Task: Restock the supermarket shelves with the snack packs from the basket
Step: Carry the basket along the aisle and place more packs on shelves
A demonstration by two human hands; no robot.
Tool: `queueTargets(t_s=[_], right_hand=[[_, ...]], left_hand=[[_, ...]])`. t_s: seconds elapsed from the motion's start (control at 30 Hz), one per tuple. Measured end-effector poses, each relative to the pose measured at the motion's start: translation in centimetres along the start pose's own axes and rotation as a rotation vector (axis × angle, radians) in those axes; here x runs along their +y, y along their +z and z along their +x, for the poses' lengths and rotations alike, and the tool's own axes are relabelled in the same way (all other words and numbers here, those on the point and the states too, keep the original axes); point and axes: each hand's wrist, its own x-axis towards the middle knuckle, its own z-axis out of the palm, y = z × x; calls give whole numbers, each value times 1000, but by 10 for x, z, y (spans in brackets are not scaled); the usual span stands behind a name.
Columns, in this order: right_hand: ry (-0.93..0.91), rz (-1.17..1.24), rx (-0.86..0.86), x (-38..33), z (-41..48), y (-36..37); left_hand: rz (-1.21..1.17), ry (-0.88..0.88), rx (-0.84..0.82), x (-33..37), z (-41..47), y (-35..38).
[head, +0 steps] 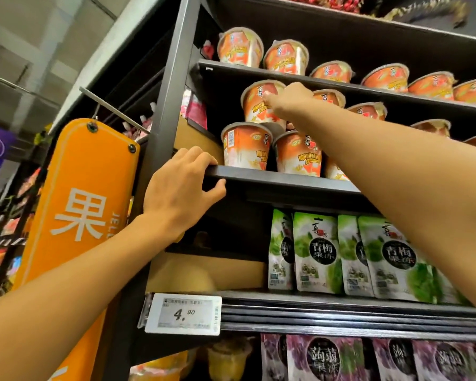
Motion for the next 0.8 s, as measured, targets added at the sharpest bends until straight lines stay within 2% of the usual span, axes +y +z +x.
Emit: queueTargets(t_s=[0.1,0.27,0.47,0.6,0.7,0.8], right_hand=[[-22,-96,16,-1,1,1],[-59,-89,56,-1,-2,-3],[-174,45,212,15,-24,-10],[-290,218,271,36,-72,-23],[-282,345,231,62,-123,-30],[-225,493,104,97,-188,-38]], left_hand=[[-5,-4,-7,0,0,-1],[-25,-2,-21,1,0,-2],[-50,-21,-34,3,-4,-5],[-225,-169,17,19,-15,-18],[-337,-196,27,51,-44,-29],[-497,-217,-55,91,-85,-38]])
